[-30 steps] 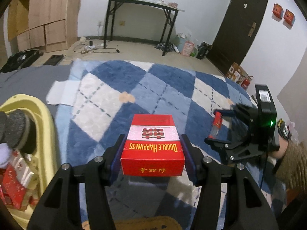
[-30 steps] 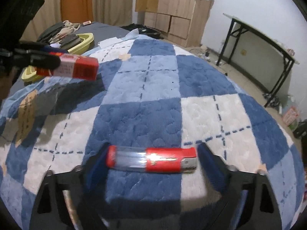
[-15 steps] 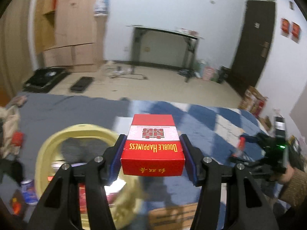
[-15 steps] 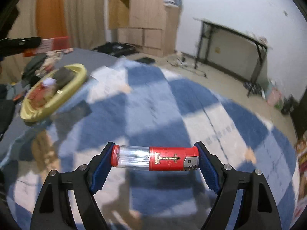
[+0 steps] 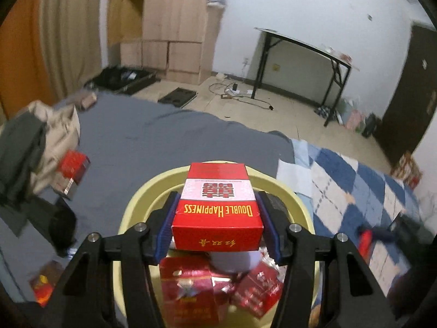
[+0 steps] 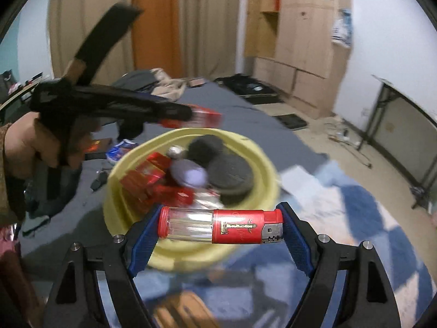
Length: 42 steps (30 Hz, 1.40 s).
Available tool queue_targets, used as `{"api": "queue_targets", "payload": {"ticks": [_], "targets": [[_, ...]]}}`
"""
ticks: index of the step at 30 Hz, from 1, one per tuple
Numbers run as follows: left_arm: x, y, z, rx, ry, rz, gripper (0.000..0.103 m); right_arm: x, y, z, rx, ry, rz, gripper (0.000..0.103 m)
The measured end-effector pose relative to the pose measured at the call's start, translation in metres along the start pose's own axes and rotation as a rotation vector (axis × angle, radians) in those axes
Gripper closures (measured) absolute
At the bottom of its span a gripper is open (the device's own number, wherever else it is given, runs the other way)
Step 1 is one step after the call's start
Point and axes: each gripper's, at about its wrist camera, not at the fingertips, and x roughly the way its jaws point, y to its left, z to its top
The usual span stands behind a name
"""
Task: Organize rigid objects
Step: 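Carry the pack and lighter into the yellow tray and open both grippers, then withdraw both grippers from the tray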
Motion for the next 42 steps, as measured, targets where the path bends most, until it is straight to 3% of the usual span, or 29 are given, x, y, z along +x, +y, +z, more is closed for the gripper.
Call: {"api": "queue_targets", "payload": {"ticks": [2, 11, 18, 19, 22, 23, 25, 31, 34, 38, 42], "targets": [[0.008, 0.010, -0.004, -0.007, -0.004, 0.045, 0.046, 0.021, 0.011, 0.008, -0.054, 0.017, 0.010, 0.021], [0.033, 0.029, -0.016, -0.062, 0.027, 0.002, 0.046, 0.114, 0.005, 0.036, -0.102, 0.092, 0.027, 0.021], [0.037, 0.023, -0.023, -0.042, 0.015, 0.035, 0.045, 0.136, 0.005, 0.039, -0.092, 0.100, 0.056, 0.021], [0.037, 0.022, -0.023, -0.041, 0.017, 0.041, 0.042, 0.138, 0.004, 0.040, -0.087, 0.097, 0.061, 0.021], [0.026, 0.023, -0.019, -0.051, -0.031, 0.090, 0.007, 0.135, -0.003, 0.039, -0.071, 0.089, 0.067, 0.018], [0.015, 0.024, -0.016, -0.065, -0.079, 0.102, 0.000, 0.130, -0.006, 0.038, -0.067, 0.084, 0.065, 0.011], [0.001, 0.026, -0.009, -0.090, -0.132, 0.106, 0.000, 0.117, -0.007, 0.038, -0.068, 0.052, 0.069, 0.002], [-0.038, -0.003, 0.010, -0.142, -0.208, 0.141, 0.000, 0.064, -0.020, 0.037, -0.034, -0.015, 0.046, 0.000], [-0.057, -0.049, 0.005, -0.118, -0.226, 0.265, 0.000, 0.029, -0.046, 0.025, 0.031, -0.028, 0.036, 0.000], [-0.080, -0.094, -0.032, -0.164, -0.260, 0.288, 0.000, -0.015, -0.084, -0.004, 0.083, -0.021, -0.052, 0.000], [-0.074, -0.122, -0.082, -0.225, -0.158, 0.301, 0.000, -0.049, -0.121, -0.040, 0.122, 0.009, -0.178, 0.000]]}}
